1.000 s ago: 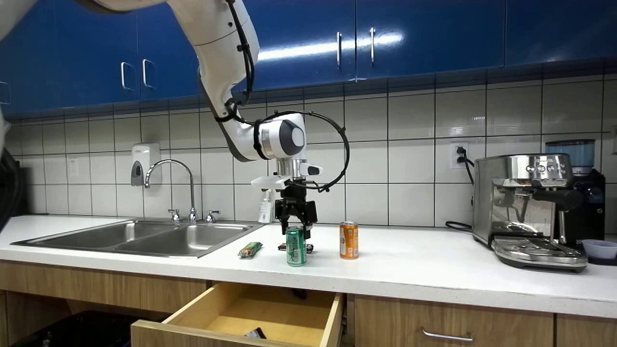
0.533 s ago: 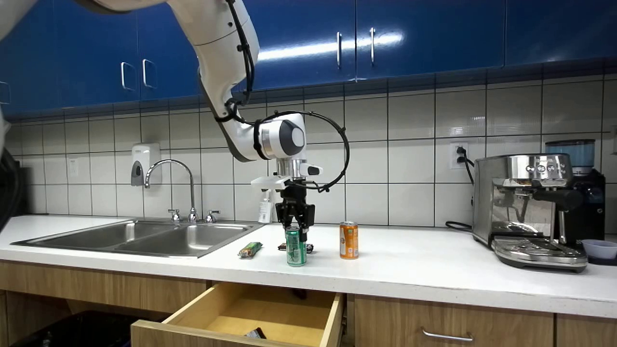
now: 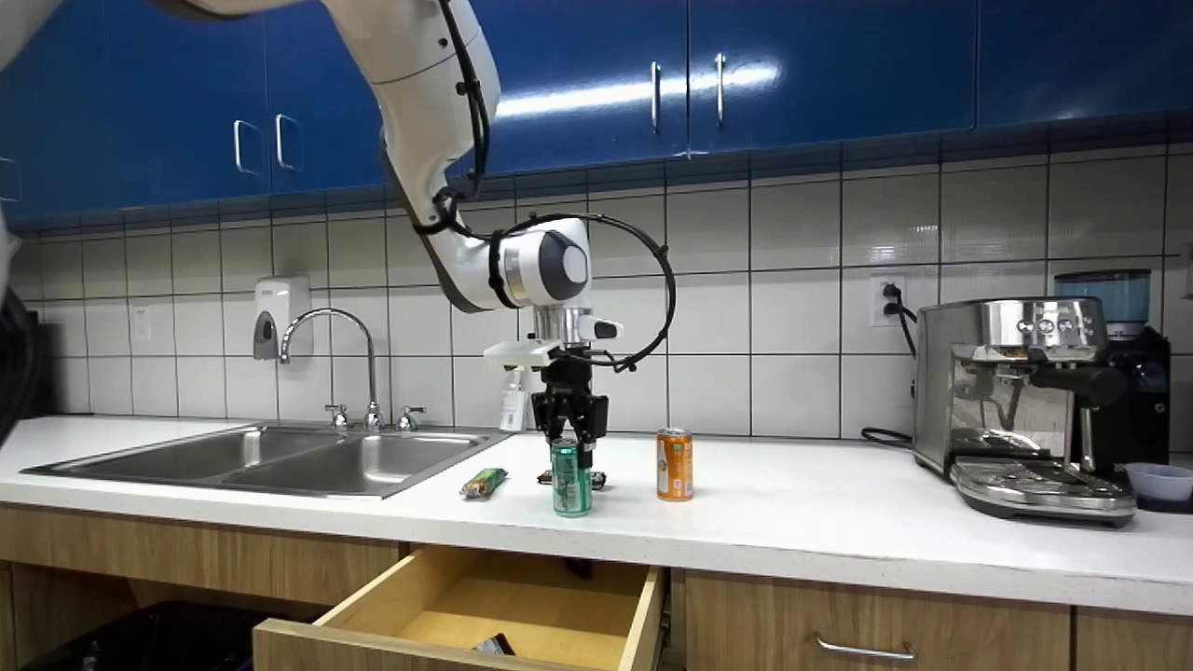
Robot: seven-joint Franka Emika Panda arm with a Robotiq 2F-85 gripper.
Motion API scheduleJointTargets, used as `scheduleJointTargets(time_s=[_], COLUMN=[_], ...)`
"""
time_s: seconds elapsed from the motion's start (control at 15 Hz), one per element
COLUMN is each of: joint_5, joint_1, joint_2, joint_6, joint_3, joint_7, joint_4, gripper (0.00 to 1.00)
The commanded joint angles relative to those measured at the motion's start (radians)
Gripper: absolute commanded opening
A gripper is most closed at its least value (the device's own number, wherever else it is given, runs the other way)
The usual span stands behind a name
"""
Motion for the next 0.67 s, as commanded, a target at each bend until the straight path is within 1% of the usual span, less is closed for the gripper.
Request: scheduleJointTargets(time_s=[0.0,0.6], joint_5=[0.002,-0.017], joint_1=[-0.004,0.026], joint_2=[-0.075,-0.159], joint_6=[0.012,0.03], joint_3=[0.004,0.02], joint_7=[-0.005,-0.003], joint_4=[-0.071,-0.172], gripper=[0.38,0.38])
